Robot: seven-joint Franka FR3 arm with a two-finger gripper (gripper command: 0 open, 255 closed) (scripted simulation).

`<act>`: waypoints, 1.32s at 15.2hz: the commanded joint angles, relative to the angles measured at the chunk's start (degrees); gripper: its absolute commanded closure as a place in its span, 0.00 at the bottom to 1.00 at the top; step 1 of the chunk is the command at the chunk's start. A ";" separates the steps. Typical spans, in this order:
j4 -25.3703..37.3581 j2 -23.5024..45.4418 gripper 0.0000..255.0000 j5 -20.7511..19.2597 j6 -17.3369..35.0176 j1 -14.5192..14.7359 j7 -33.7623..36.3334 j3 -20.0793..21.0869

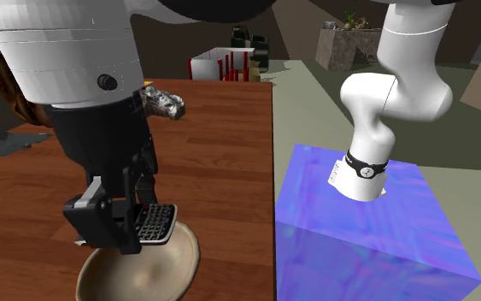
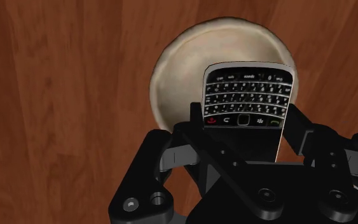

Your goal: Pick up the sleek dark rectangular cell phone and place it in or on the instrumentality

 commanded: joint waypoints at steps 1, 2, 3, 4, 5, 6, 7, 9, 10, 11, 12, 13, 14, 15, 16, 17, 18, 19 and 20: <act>-0.39 0.87 1.00 0.28 1.25 0.02 0.00 0.17; -0.96 1.01 1.00 0.36 1.95 0.04 -0.07 0.20; -1.52 1.15 1.00 0.43 2.64 0.06 -0.15 0.24; -2.05 1.32 1.00 0.51 3.33 0.07 -0.23 0.27; -2.58 1.49 1.00 0.60 4.01 0.08 -0.31 0.31; -3.08 1.68 1.00 0.68 4.69 0.09 -0.39 0.36; -3.57 1.87 1.00 0.78 5.36 0.09 -0.47 0.40; -4.49 2.30 1.00 0.98 6.69 0.09 -0.64 0.50; -4.93 2.53 1.00 1.08 7.34 0.08 -0.73 0.55; -5.35 2.77 1.00 1.19 7.99 0.07 -0.82 0.60; -5.51 2.85 1.00 1.23 8.22 0.07 -0.85 0.61; -5.50 2.86 1.00 1.23 8.21 0.07 -0.85 0.62; -5.49 2.86 1.00 1.23 8.21 0.07 -0.85 0.62; -5.49 2.86 1.00 1.23 8.21 0.07 -0.85 0.62; -5.49 2.86 1.00 1.23 8.21 0.07 -0.85 0.62; -5.49 2.86 1.00 1.23 8.21 0.07 -0.85 0.62; -5.49 2.86 1.00 1.23 8.21 0.07 -0.85 0.62; -5.49 2.86 1.00 1.23 8.21 0.07 -0.85 0.62; -5.49 2.86 0.00 1.23 8.21 0.07 -0.86 0.62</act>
